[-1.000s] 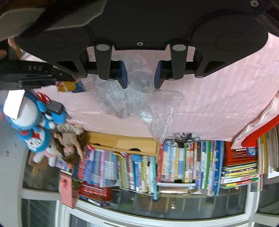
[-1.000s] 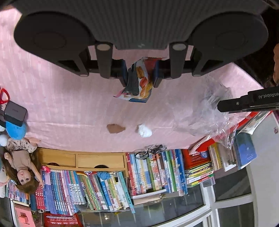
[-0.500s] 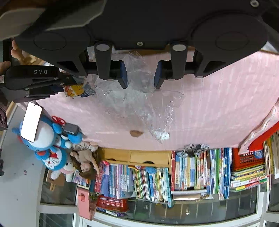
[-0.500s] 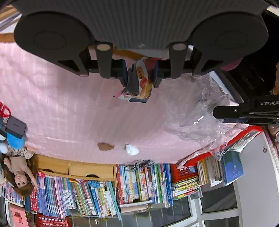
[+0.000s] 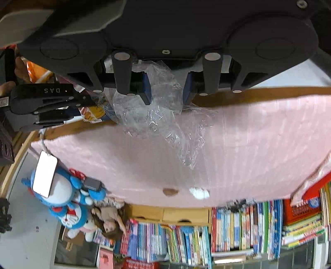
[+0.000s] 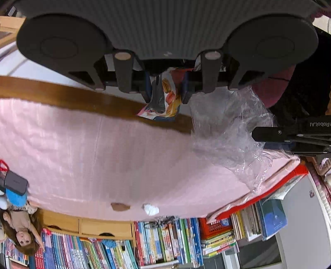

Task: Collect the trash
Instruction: 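Lift the plastic wrap and macaron packet and carry them past the bed edge, then open both tools to drop the wrap and packet into the black trash bag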

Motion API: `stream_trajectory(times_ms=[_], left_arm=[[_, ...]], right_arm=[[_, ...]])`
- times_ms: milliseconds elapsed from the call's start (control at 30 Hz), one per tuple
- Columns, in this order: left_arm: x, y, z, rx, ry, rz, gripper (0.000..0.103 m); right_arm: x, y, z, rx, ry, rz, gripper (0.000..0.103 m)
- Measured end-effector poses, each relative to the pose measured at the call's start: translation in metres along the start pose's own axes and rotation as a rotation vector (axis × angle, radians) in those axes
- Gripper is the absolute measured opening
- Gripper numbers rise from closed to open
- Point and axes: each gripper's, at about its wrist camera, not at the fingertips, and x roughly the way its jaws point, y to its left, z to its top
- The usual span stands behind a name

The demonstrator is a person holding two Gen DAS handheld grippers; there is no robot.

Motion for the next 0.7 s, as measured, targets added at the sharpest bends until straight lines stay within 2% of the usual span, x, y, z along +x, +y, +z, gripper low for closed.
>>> stream_trajectory(times_ms=[233, 700], left_arm=[[0.016, -0.005, -0.018, 0.026, 0.075, -0.001, 0.031], [0.07, -0.016, -0.045, 0.112, 0.233, 0.071, 0.032]], right_arm=[[0.009, 0.004, -0.02, 0.006, 0.048, -0.003, 0.034], [0.049, 0.004, -0.051, 0.04, 0.16, -0.001, 0.034]])
